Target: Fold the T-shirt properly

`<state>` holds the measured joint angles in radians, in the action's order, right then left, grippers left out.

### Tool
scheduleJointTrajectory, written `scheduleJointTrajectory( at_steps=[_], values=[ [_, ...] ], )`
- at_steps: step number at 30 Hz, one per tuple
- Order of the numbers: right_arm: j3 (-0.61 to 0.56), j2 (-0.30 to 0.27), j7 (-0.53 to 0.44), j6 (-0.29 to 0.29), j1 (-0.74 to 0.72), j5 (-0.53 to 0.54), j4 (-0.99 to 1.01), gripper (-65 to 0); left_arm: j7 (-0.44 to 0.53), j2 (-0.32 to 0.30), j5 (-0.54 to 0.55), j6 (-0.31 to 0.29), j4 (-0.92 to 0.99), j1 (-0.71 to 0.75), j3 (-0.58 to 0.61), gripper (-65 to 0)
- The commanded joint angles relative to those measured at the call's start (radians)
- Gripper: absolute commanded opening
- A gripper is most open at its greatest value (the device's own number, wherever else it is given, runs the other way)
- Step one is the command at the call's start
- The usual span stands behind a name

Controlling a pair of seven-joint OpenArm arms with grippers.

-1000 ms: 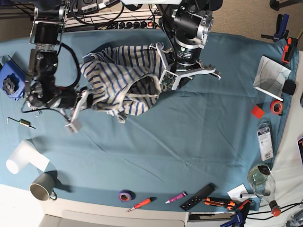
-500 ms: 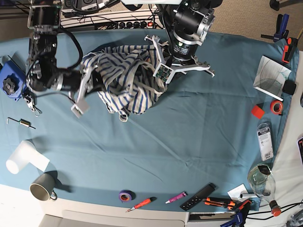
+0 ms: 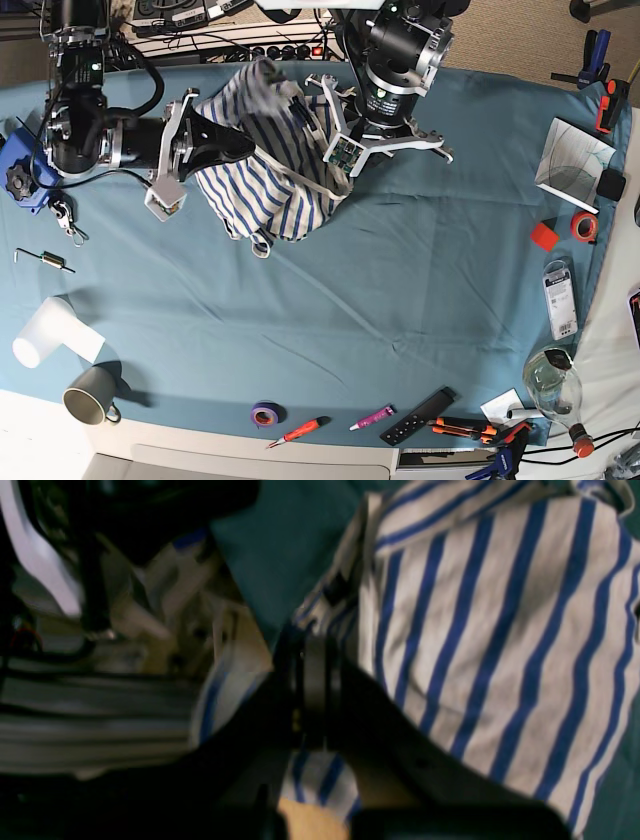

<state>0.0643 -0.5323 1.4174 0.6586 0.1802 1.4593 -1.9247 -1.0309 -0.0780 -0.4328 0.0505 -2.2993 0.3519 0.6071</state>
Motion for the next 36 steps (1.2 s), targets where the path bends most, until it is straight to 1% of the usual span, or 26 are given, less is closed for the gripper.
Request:
scheduleJointTrajectory(
  at_steps=[1, 4, 7, 10, 13, 16, 18, 21, 22, 23, 24, 25, 26, 27, 29, 32, 34, 36],
  values=[
    [0.007, -0.016, -0.021, 0.004, -0.012, 0.024, -0.016, -65.0, 0.021, 0.026, -0.026, 0.004, -0.018, 0.014, 0.031, -65.0],
    [0.007, -0.016, -0.021, 0.004, -0.012, 0.024, -0.016, -65.0, 0.021, 0.026, -0.026, 0.004, -0.018, 0.014, 0.031, -65.0],
    [0.007, -0.012, -0.021, 0.024, -0.018, 0.024, -0.016, -65.0, 0.022, 0.029, -0.026, 0.004, -0.018, 0.014, 0.031, -65.0],
    [0.006, 0.000, -0.021, 0.030, -0.036, -0.041, -0.010, -65.0, 0.022, 0.029, -0.026, 0.004, -0.018, 0.014, 0.031, -65.0],
    [0.006, 0.028, -0.021, 0.029, -0.071, -0.119, 0.017, -65.0, 0.022, 0.029, -0.014, 0.004, -0.018, 0.014, 0.031, -65.0],
    [-0.003, 0.053, -0.021, 0.028, -0.108, -0.133, 0.079, -65.0, 0.022, 0.034, 0.003, 0.004, -0.018, 0.014, 0.031, -65.0],
    [-0.035, 0.064, -0.021, 0.028, -0.137, -0.133, 0.132, -65.0, 0.021, 0.034, 0.012, 0.004, -0.018, 0.014, 0.031, -65.0],
    [-0.122, 0.073, -0.021, 0.027, -0.192, -0.133, 0.215, -65.0, 0.031, 0.033, 0.046, 0.003, -0.018, 0.014, 0.031, -65.0],
    [-0.156, 0.073, -0.021, 0.025, -0.211, -0.134, 0.241, -65.0, 0.046, 0.034, 0.070, -0.003, -0.018, 0.014, 0.031, -65.0],
    [-0.190, 0.073, -0.021, 0.025, -0.230, -0.148, 0.265, -65.0, 0.068, 0.033, 0.096, -0.021, -0.018, 0.014, 0.031, -65.0],
    [-0.222, 0.073, -0.021, 0.024, -0.247, -0.177, 0.289, -65.0, 0.092, 0.033, 0.120, -0.049, -0.017, 0.014, 0.031, -65.0],
    [-0.251, 0.074, -0.021, 0.008, -0.263, -0.221, 0.312, -65.0, 0.113, 0.033, 0.142, -0.080, -0.015, 0.014, 0.031, -65.0],
    [-0.278, 0.076, -0.021, -0.020, -0.278, -0.279, 0.333, -65.0, 0.126, 0.034, 0.161, -0.102, -0.010, 0.013, 0.031, -65.0],
    [-0.301, 0.084, -0.021, -0.045, -0.293, -0.344, 0.354, -65.0, 0.138, 0.033, 0.171, -0.112, 0.000, 0.013, 0.031, -65.0],
    [-0.336, 0.108, -0.027, -0.072, -0.321, -0.442, 0.398, -65.0, 0.146, 0.033, 0.173, -0.116, 0.029, 0.009, 0.031, -65.0],
    [-0.372, 0.142, -0.040, -0.073, -0.356, -0.463, 0.451, -65.0, 0.149, 0.033, 0.172, -0.116, 0.087, -0.014, 0.031, -65.0],
    [-0.377, 0.170, -0.068, -0.074, -0.375, -0.481, 0.476, -65.0, 0.148, 0.033, 0.172, -0.115, 0.126, -0.034, 0.031, -65.0],
    [-0.377, 0.200, -0.107, -0.106, -0.393, -0.546, 0.492, -65.0, 0.138, 0.033, 0.172, -0.115, 0.153, -0.051, 0.031, -65.0]
  ],
)
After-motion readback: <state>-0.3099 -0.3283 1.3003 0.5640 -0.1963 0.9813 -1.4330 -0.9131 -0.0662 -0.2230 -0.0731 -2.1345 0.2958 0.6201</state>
